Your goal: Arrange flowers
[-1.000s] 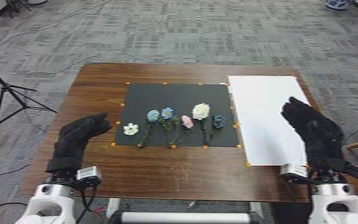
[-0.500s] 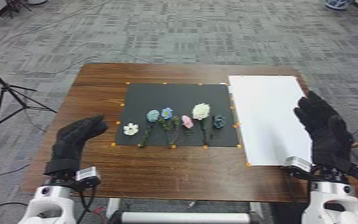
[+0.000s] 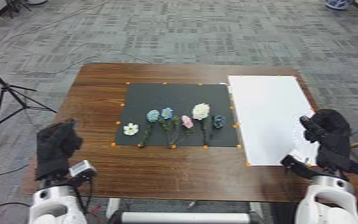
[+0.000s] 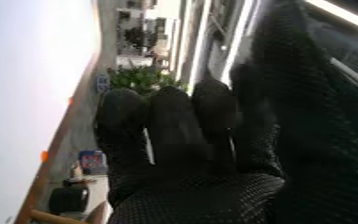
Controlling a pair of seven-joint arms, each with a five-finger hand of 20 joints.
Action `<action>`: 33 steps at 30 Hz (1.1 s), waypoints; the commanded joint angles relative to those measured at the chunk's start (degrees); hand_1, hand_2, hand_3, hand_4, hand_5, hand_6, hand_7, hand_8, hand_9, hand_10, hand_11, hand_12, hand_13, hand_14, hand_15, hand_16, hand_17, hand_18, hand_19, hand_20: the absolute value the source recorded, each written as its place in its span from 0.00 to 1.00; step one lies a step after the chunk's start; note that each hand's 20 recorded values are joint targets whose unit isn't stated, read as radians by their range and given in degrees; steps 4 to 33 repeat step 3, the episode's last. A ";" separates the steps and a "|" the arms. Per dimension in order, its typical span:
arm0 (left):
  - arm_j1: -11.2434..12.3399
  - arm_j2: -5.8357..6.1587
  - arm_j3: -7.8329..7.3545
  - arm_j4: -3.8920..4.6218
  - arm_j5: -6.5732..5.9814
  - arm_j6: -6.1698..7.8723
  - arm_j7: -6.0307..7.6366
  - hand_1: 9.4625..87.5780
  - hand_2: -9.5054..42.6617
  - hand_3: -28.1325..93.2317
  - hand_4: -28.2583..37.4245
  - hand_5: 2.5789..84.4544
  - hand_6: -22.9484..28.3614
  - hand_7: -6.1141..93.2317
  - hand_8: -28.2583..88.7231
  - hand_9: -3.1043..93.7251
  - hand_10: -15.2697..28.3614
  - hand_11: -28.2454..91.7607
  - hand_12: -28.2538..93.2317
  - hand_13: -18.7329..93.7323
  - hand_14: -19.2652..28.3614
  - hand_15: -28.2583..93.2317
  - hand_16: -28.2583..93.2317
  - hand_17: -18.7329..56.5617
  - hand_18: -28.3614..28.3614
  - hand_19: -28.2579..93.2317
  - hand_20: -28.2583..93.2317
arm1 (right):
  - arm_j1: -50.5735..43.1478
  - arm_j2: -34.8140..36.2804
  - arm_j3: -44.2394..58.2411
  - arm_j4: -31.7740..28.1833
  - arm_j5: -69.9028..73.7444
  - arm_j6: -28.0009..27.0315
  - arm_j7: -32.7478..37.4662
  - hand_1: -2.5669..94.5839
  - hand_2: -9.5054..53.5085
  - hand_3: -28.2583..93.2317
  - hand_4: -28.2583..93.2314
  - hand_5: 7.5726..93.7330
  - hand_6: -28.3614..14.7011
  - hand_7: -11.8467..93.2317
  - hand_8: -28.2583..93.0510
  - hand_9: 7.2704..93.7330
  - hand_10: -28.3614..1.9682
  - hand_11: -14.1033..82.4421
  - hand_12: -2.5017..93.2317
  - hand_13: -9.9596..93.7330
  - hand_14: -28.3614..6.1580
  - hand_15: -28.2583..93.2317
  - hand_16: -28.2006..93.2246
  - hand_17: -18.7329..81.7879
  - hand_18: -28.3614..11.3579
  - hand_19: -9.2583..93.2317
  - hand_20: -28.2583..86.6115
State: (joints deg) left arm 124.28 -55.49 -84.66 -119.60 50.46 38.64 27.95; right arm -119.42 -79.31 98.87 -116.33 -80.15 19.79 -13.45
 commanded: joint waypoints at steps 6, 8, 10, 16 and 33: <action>1.41 -0.36 -3.30 -0.80 8.40 -11.81 -5.11 0.37 0.06 0.78 0.28 0.92 0.31 0.78 0.71 0.90 0.62 0.91 0.71 0.88 0.74 1.00 0.68 0.84 1.00 1.00 0.95 | 1.71 -2.40 5.73 3.29 9.48 -31.91 -5.31 0.36 0.03 0.88 0.13 0.78 0.93 0.85 0.84 0.91 0.75 0.90 0.96 0.92 0.50 1.00 0.91 0.72 0.14 1.00 0.95; 1.41 -0.36 -3.30 -0.80 8.40 -11.81 -5.11 0.37 0.06 0.78 0.28 0.92 0.31 0.78 0.71 0.90 0.62 0.91 0.71 0.88 0.74 1.00 0.68 0.84 1.00 1.00 0.95 | 1.71 -2.40 5.73 3.29 9.48 -31.91 -5.31 0.36 0.03 0.88 0.13 0.78 0.93 0.85 0.84 0.91 0.75 0.90 0.96 0.92 0.50 1.00 0.91 0.72 0.14 1.00 0.95; 1.41 -0.36 -3.30 -0.80 8.40 -11.81 -5.11 0.37 0.06 0.78 0.28 0.92 0.31 0.78 0.71 0.90 0.62 0.91 0.71 0.88 0.74 1.00 0.68 0.84 1.00 1.00 0.95 | 1.71 -2.40 5.73 3.29 9.48 -31.91 -5.31 0.36 0.03 0.88 0.13 0.78 0.93 0.85 0.84 0.91 0.75 0.90 0.96 0.92 0.50 1.00 0.91 0.72 0.14 1.00 0.95; 1.41 -0.36 -3.30 -0.80 8.40 -11.81 -5.11 0.37 0.06 0.78 0.28 0.92 0.31 0.78 0.71 0.90 0.62 0.91 0.71 0.88 0.74 1.00 0.68 0.84 1.00 1.00 0.95 | 1.71 -2.40 5.73 3.29 9.48 -31.91 -5.31 0.36 0.03 0.88 0.13 0.78 0.93 0.85 0.84 0.91 0.75 0.90 0.96 0.92 0.50 1.00 0.91 0.72 0.14 1.00 0.95; 1.41 -0.36 -3.30 -0.80 8.40 -11.81 -5.11 0.37 0.06 0.78 0.28 0.92 0.31 0.78 0.71 0.90 0.62 0.91 0.71 0.88 0.74 1.00 0.68 0.84 1.00 1.00 0.95 | 1.71 -2.40 5.73 3.29 9.48 -31.91 -5.31 0.36 0.03 0.88 0.13 0.78 0.93 0.85 0.84 0.91 0.75 0.90 0.96 0.92 0.50 1.00 0.91 0.72 0.14 1.00 0.95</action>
